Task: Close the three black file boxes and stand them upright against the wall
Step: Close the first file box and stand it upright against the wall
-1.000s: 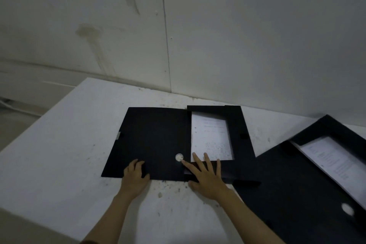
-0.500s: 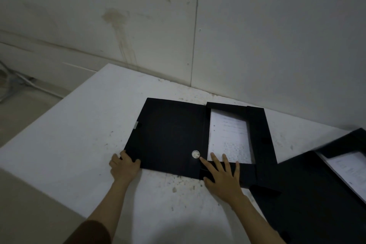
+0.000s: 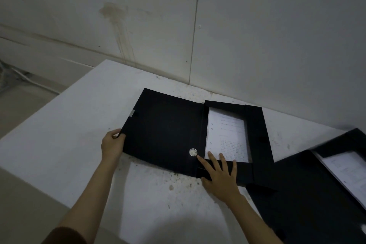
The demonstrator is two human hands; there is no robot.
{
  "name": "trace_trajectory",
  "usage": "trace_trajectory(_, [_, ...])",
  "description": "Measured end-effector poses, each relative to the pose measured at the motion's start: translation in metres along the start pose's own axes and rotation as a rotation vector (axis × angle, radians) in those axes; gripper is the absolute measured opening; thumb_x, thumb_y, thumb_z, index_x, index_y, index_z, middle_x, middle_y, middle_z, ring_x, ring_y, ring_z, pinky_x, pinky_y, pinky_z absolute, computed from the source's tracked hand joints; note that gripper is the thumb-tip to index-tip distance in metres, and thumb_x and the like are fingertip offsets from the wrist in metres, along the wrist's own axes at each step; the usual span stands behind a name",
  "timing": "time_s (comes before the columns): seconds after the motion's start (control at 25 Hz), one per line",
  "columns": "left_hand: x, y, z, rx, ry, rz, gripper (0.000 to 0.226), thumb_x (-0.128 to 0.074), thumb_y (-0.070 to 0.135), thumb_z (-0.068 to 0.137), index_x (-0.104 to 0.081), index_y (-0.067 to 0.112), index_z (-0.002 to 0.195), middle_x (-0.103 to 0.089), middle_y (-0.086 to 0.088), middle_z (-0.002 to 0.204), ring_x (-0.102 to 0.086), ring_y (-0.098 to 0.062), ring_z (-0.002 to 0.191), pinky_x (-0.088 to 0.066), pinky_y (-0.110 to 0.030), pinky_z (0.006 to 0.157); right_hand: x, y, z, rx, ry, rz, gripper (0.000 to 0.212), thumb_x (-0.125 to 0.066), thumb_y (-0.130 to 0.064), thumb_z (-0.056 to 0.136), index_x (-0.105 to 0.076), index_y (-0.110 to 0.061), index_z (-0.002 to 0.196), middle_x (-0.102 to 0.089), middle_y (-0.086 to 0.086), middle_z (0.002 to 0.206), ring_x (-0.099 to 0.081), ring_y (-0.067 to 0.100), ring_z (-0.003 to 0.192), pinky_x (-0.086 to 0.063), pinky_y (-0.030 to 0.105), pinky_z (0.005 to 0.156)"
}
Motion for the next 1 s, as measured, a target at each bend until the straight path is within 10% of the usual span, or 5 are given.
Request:
trace_trajectory(0.16, [-0.007, 0.057, -0.06, -0.237, -0.136, -0.28, 0.029, -0.045, 0.011, 0.092, -0.058, 0.011, 0.118, -0.061, -0.002, 0.109, -0.055, -0.016, 0.1, -0.045, -0.02, 0.076, 0.032, 0.002, -0.002, -0.041, -0.202, 0.396, 0.059, -0.041, -0.046, 0.091, -0.005, -0.054, 0.138, 0.0, -0.01, 0.157, 0.01, 0.02, 0.145, 0.017, 0.052, 0.111])
trace_trajectory(0.44, [-0.078, 0.074, -0.144, -0.661, -0.76, -0.059, 0.035, -0.039, 0.041, 0.089, -0.049, 0.041, 0.122, -0.052, 0.012, 0.123, -0.048, 0.008, 0.114, -0.04, -0.009, 0.097, 0.157, -0.013, -0.023, -0.022, 0.212, 1.347, 0.05, -0.033, -0.054, 0.085, -0.025, -0.048, 0.134, -0.04, -0.014, 0.135, -0.052, 0.013, 0.119, -0.043, 0.033, 0.099])
trace_trajectory(0.64, [-0.142, 0.04, -0.146, -0.816, -0.991, 0.381, 0.047, -0.043, 0.022, 0.095, -0.033, 0.044, 0.135, -0.03, 0.008, 0.148, -0.028, -0.006, 0.136, -0.023, -0.026, 0.116, 0.169, 0.028, -0.045, -0.067, 0.347, 1.206, 0.063, -0.054, -0.015, 0.09, -0.025, -0.044, 0.138, -0.038, -0.027, 0.131, -0.043, -0.018, 0.113, -0.044, 0.013, 0.093])
trace_trajectory(0.76, [-0.167, 0.028, -0.136, -0.861, -0.986, 0.606, 0.052, -0.04, 0.027, 0.096, -0.022, 0.035, 0.144, -0.011, 0.007, 0.158, -0.01, -0.015, 0.146, -0.014, -0.031, 0.118, 0.144, 0.063, -0.052, -0.247, 0.391, 1.137, 0.07, -0.05, 0.003, 0.088, -0.025, -0.036, 0.14, -0.032, -0.013, 0.139, -0.035, 0.006, 0.127, -0.038, 0.035, 0.108])
trace_trajectory(1.0, [-0.188, -0.004, -0.121, -0.895, -0.948, 1.039, 0.058, -0.024, 0.042, 0.097, 0.005, 0.031, 0.147, 0.016, 0.005, 0.158, 0.014, -0.017, 0.146, 0.002, -0.041, 0.119, 0.085, 0.109, -0.057, -0.411, 0.29, 0.943, 0.062, -0.051, -0.006, 0.09, -0.024, -0.025, 0.142, -0.038, -0.002, 0.138, -0.041, 0.014, 0.121, -0.034, 0.032, 0.106])
Point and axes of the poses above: each hand's wrist, its own z-axis towards the middle knuckle, its own x-axis out of the back of the hand, y = z × x, the point moved 1 cm from there along z, towards the middle knuckle
